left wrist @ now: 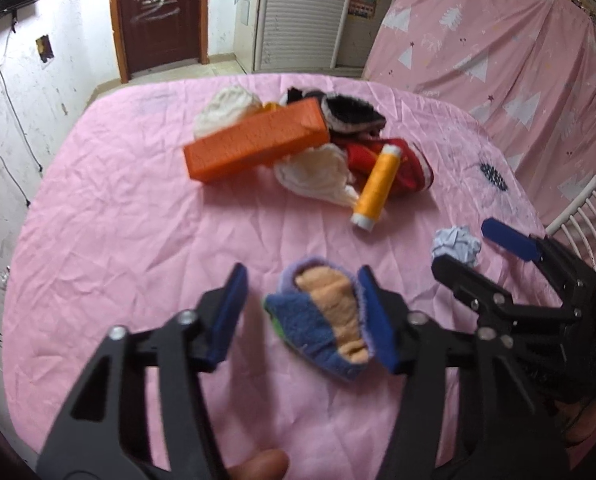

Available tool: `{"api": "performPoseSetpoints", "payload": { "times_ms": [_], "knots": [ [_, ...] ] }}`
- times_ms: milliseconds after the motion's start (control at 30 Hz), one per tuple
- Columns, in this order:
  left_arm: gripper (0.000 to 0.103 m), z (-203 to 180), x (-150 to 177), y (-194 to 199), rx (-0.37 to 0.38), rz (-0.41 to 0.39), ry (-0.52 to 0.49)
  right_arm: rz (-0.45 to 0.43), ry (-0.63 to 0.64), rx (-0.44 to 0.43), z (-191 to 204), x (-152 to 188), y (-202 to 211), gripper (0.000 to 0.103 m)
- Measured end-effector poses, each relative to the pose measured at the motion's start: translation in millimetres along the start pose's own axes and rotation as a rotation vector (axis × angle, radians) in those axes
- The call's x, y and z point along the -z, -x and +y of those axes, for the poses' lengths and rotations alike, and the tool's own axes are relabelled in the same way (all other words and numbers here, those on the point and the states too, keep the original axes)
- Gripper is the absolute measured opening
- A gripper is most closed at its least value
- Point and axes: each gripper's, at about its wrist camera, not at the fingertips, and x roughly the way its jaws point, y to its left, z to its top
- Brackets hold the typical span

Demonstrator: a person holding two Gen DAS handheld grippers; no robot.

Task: Collect trash
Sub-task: 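Grasp the blue-and-tan slipper with the left gripper while the right grasps the foil ball, then carry slipper and foil ball to the yellow bucket and release both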

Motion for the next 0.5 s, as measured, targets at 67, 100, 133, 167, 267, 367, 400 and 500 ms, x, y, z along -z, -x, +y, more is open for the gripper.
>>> {"api": "performPoseSetpoints", "payload": {
  "times_ms": [67,100,133,167,267,367,400,500],
  "knots": [
    [0.039,-2.5,2.5,-2.2,0.003,0.003,-0.011,0.018,0.008,0.009,0.1,0.3,-3.9,0.055],
    [0.037,-3.7,3.1,-2.7,0.000,0.001,-0.014,0.034,0.013,0.015,0.3,0.5,-6.7,0.046],
    [0.036,-5.2,3.9,-2.2,-0.005,-0.004,-0.019,0.043,0.019,0.019,0.7,0.6,-8.8,0.037],
    [0.033,-5.9,4.0,-2.3,-0.004,-0.005,-0.020,0.045,0.024,0.025,1.7,0.6,-9.2,0.033],
    [0.025,-11.1,5.0,-1.3,-0.023,-0.013,-0.039,0.040,0.022,0.024,1.4,0.9,-9.6,0.030],
    [0.024,-15.1,4.7,1.6,-0.034,-0.022,-0.048,0.010,-0.008,0.005,-4.4,2.0,-4.3,0.030],
    [0.024,-15.9,4.0,3.1,-0.037,-0.026,-0.048,0.002,-0.014,0.001,-6.5,2.9,-2.1,0.030],
    [0.024,-20.5,-0.7,8.9,-0.045,-0.041,-0.052,-0.016,-0.024,-0.010,-11.5,4.0,3.8,0.030]
  ]
}}
